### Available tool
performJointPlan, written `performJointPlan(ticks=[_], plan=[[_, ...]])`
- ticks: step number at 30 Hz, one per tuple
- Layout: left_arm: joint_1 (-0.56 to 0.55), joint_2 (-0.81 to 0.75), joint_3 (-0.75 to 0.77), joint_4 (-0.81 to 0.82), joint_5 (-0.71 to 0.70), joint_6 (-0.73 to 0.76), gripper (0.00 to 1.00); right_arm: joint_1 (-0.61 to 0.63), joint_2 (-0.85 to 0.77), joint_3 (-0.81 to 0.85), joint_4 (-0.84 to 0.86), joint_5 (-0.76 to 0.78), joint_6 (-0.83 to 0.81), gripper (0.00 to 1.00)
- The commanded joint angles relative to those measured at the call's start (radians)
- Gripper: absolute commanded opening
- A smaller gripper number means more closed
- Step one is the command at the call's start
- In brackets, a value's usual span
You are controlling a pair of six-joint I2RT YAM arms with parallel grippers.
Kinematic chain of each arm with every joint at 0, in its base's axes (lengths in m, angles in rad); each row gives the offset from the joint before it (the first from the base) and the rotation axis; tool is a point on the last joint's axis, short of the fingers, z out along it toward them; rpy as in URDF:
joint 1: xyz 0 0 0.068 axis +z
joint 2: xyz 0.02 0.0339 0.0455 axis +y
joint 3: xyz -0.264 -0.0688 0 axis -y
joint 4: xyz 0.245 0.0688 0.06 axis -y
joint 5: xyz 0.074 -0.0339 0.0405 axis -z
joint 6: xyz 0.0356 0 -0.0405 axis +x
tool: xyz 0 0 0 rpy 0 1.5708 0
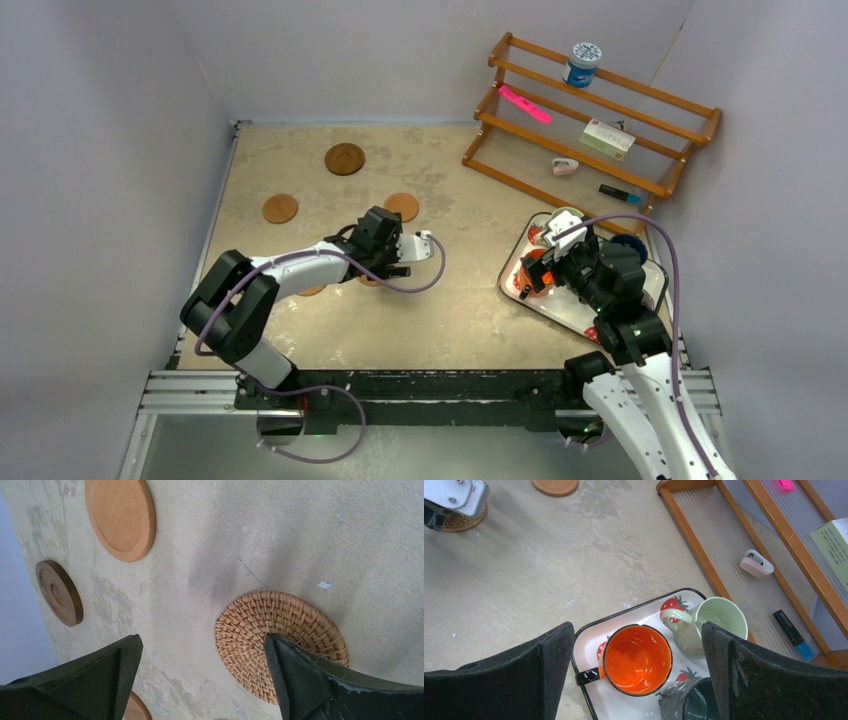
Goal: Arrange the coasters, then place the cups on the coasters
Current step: Move the coaster to the center of the board.
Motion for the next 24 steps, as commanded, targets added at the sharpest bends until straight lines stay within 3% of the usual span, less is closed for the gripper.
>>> performJointPlan(ticks=[1, 7, 11, 17, 24], plan=[[0.011, -0.076, 0.014, 0.035, -0.028, -0.008, 1.0, 0.006, -0.003, -0.003, 0.01, -0.007, -0.011, 0.99], [0.048, -0.21, 0.056, -0.034, 0.026, -0.032, 1.0, 0.006, -0.005, -0.001, 0.01, -0.011, -0.011, 0.99], [0.085, -0.27, 0.044, -0.106, -0.011, -0.001, 1.0, 0.006, -0.008, -0.001, 0.008, -0.011, -0.012, 0.99], [0.174, -0.344, -0.075, -0.166, -0.128, 0.054, 1.0, 0.006, -0.006, -0.001, 0.01, -0.012, -0.011, 0.99], [0.185, -0.427, -0.196, -0.227, -0.17, 0.059, 1.0, 0.006, -0.005, 0.001, 0.008, -0.015, -0.011, 0.99]])
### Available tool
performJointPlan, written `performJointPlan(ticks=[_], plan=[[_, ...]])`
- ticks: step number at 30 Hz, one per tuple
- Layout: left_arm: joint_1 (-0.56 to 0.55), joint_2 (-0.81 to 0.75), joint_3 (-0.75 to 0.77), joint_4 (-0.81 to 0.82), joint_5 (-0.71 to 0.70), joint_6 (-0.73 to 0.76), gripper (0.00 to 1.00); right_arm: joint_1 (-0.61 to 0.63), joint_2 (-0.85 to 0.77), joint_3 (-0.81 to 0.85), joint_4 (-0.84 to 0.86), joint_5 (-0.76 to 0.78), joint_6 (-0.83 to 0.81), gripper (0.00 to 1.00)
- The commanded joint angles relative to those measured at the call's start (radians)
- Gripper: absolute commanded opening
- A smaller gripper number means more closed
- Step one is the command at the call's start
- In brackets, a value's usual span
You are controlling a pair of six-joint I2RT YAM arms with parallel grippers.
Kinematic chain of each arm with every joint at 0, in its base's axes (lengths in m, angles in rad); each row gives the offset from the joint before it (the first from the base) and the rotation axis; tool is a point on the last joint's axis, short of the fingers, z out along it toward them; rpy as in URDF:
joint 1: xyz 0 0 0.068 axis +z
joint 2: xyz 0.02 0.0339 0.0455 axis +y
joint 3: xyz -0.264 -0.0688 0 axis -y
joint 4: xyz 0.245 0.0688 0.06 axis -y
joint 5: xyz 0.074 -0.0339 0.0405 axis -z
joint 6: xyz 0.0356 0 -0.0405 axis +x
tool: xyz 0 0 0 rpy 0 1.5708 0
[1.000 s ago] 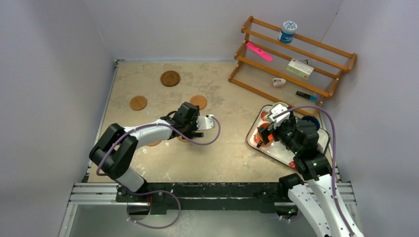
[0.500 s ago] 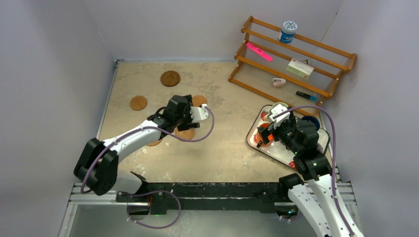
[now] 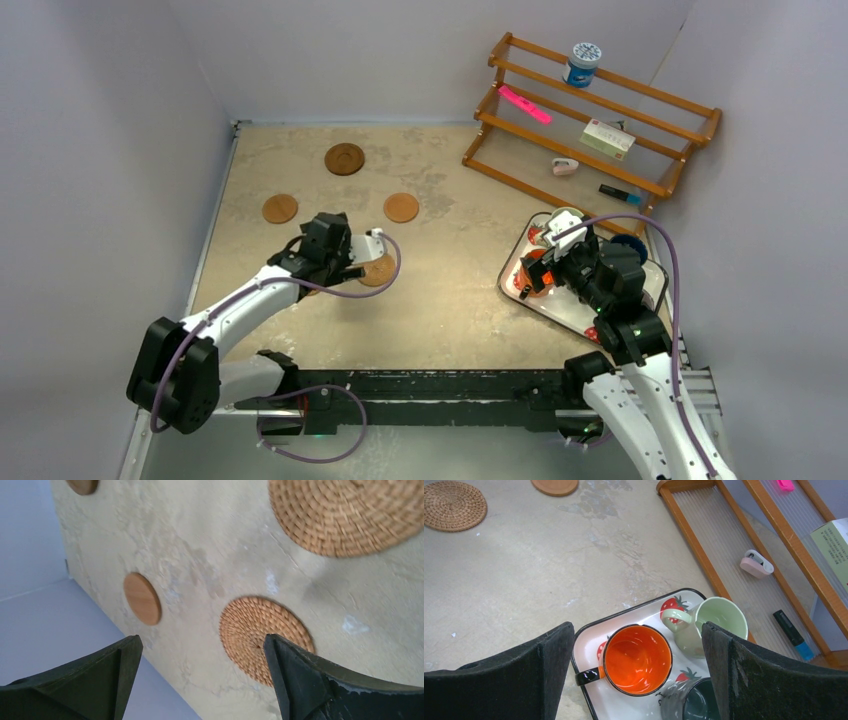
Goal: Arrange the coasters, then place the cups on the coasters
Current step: Move the coaster to the center of the board.
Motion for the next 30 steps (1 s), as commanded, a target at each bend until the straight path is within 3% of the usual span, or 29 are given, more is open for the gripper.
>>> performJointPlan(ticks=[1, 11, 30], plan=[[0.002, -0.039, -0.06, -0.029, -0.054, 0.019, 1.0, 0.006, -0.006, 0.0, 0.009, -0.015, -0.012, 0.99], [0.007, 0.06, -0.154, 0.125, -0.186, 0.054, 1.0, 0.006, -0.01, 0.002, 0.005, -0.018, -0.007, 0.99], [0.093, 0.062, -0.135, 0.171, -0.178, 0.098, 1.0, 0.007, -0.006, 0.0, 0.007, -0.015, -0.008, 0.99]])
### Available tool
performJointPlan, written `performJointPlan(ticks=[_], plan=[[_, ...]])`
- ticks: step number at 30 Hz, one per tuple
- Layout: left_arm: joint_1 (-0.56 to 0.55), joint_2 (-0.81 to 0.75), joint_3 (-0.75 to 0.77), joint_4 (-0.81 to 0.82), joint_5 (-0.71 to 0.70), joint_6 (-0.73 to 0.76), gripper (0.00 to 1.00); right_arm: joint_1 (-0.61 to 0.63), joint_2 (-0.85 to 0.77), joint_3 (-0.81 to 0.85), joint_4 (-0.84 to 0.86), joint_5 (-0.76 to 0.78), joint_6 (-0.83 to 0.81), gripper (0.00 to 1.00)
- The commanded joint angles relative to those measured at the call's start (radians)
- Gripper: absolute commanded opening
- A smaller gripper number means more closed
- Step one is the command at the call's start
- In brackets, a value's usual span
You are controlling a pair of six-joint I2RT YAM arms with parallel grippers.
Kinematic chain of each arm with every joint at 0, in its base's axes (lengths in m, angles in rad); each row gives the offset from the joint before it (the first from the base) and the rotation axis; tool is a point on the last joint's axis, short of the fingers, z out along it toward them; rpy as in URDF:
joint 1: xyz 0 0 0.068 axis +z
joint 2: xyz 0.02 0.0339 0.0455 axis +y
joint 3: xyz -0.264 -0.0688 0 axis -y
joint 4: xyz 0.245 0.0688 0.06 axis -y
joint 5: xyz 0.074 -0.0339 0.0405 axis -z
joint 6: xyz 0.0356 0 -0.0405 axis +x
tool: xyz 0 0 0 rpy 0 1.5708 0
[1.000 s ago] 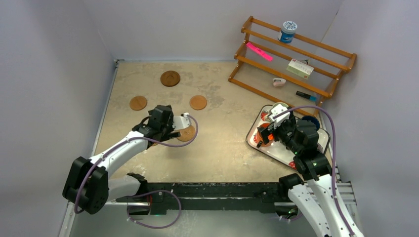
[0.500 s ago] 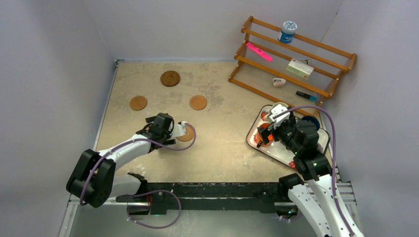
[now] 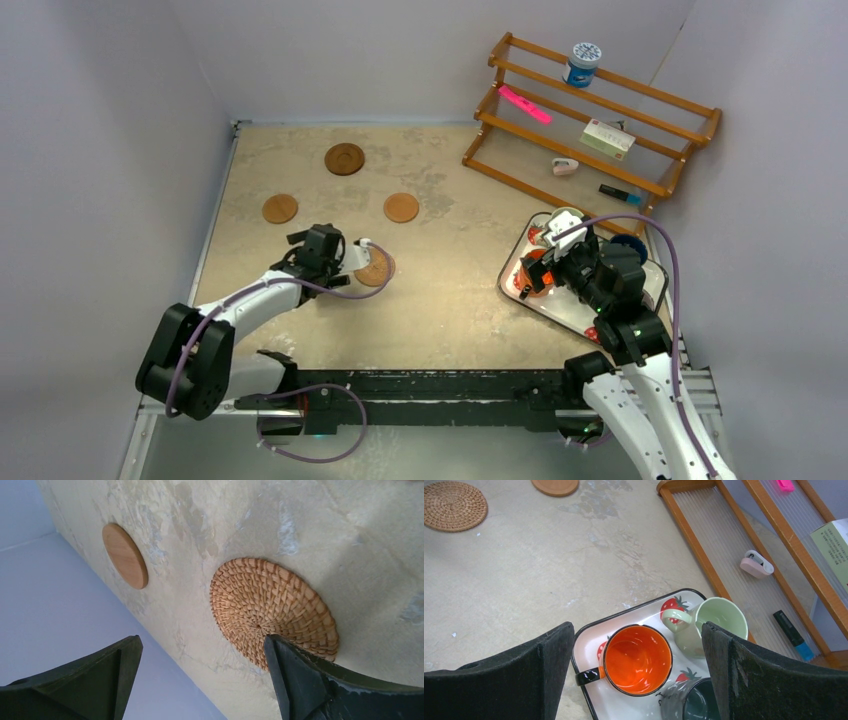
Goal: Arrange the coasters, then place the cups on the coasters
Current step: Move the coaster to the center of the board.
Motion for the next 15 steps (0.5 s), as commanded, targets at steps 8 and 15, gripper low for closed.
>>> performJointPlan(ticks=[8, 15], plan=[[0.071, 0.107, 0.006, 0.144, -0.025, 0.053, 1.0, 0.005, -0.005, -0.001, 0.007, -0.014, -0.008, 0.99], [0.088, 0.146, 0.038, 0.158, 0.0, 0.051, 1.0, 0.004, -0.002, -0.001, 0.007, -0.012, -0.008, 0.99]])
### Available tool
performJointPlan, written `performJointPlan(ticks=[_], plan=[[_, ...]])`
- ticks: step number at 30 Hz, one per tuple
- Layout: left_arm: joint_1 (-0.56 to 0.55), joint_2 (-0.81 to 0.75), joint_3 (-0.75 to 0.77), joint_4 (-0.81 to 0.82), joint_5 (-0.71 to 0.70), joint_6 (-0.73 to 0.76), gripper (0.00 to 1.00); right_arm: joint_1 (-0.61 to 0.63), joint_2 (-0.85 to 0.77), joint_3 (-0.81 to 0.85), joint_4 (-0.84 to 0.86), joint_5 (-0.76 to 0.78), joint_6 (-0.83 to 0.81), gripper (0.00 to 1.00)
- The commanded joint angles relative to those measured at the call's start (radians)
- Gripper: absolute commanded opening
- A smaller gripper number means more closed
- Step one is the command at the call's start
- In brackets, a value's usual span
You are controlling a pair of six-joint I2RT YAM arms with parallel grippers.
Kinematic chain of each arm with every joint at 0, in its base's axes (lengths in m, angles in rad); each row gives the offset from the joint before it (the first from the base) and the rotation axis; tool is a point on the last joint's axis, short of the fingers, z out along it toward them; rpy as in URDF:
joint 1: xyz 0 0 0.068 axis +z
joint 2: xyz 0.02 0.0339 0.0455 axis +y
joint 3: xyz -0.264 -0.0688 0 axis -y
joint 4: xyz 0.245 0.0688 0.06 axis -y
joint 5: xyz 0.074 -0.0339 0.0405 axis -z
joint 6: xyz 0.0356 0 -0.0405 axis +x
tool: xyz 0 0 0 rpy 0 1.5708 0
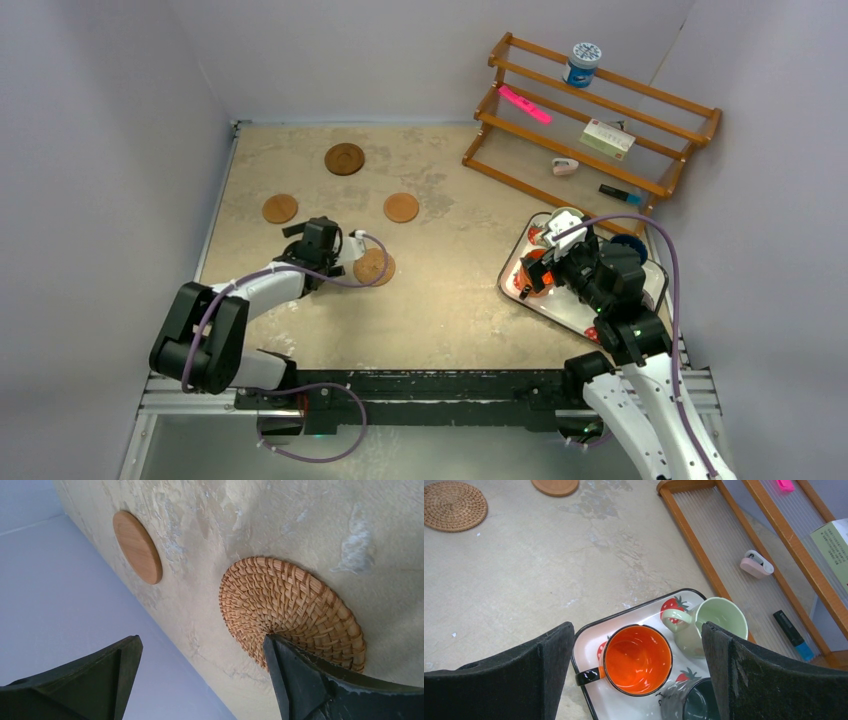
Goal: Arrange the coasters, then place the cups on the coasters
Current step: Move the coaster to the center of the board.
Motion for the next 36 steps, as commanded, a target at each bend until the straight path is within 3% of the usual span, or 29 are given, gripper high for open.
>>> performJointPlan(ticks=[1, 13, 18, 26, 36], plan=[[0.022, 0.031, 0.031, 0.018, 0.051, -0.003, 1.0, 0.004, -0.003, -0.001, 0.008, -0.011, -0.008, 0.99], [0.045, -0.002, 0.081, 0.019, 0.069, -0.013, 1.0, 0.005, 0.002, -0.001, 0.009, -0.011, -0.011, 0.99], [0.164, -0.035, 0.206, 0.061, 0.07, -0.083, 1.0, 0.006, 0.003, -0.001, 0.01, -0.011, -0.01, 0.99], [0.314, 0.137, 0.356, 0.237, 0.035, -0.165, 1.0, 0.005, -0.004, -0.001, 0.007, -0.015, -0.01, 0.99], [0.42, 0.449, 0.589, 0.248, 0.086, -0.223, 1.0, 0.007, -0.004, -0.001, 0.006, -0.015, -0.009, 0.99]])
